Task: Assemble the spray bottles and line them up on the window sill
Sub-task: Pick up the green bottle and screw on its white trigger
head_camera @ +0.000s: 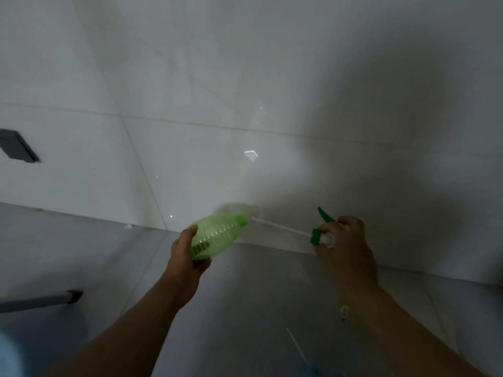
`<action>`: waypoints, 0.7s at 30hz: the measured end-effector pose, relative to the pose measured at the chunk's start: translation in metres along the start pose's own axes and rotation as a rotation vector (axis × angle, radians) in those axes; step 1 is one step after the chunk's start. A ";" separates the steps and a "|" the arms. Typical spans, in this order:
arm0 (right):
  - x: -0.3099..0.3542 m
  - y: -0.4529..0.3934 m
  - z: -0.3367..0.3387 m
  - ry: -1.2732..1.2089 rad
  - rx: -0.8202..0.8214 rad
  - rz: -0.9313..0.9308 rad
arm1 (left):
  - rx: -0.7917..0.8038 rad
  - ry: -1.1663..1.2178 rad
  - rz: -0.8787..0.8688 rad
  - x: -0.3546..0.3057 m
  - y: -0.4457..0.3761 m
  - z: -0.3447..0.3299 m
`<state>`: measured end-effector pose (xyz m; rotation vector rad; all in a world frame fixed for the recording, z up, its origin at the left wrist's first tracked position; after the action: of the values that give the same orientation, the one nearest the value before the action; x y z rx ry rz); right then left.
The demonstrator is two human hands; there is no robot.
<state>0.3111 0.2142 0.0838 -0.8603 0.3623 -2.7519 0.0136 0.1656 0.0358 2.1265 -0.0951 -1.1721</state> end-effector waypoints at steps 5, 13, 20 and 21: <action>0.022 0.002 0.029 0.053 -0.034 0.126 | 0.075 -0.055 -0.041 -0.017 0.030 -0.011; 0.068 0.007 0.064 -0.073 -0.102 0.322 | 0.064 -0.227 -0.124 -0.035 0.088 -0.043; 0.096 0.016 0.088 -0.314 -0.093 0.190 | 0.098 -0.265 -0.115 -0.041 0.136 -0.079; 0.098 0.017 0.093 -0.378 -0.068 0.157 | 0.102 -0.263 -0.119 -0.044 0.142 -0.083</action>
<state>0.2898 0.1540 0.2040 -1.2807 0.4299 -2.3785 0.0875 0.1195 0.1819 2.0777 -0.1521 -1.5435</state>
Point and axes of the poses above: each hand's wrist, its own y-axis away from the middle knuckle, its own z-axis out of the back of the hand, x = y × z, the point moved 1 cm from there along -y, towards the middle knuckle, and after that the axes turned 11 degrees about z, right-handed, at the moved point
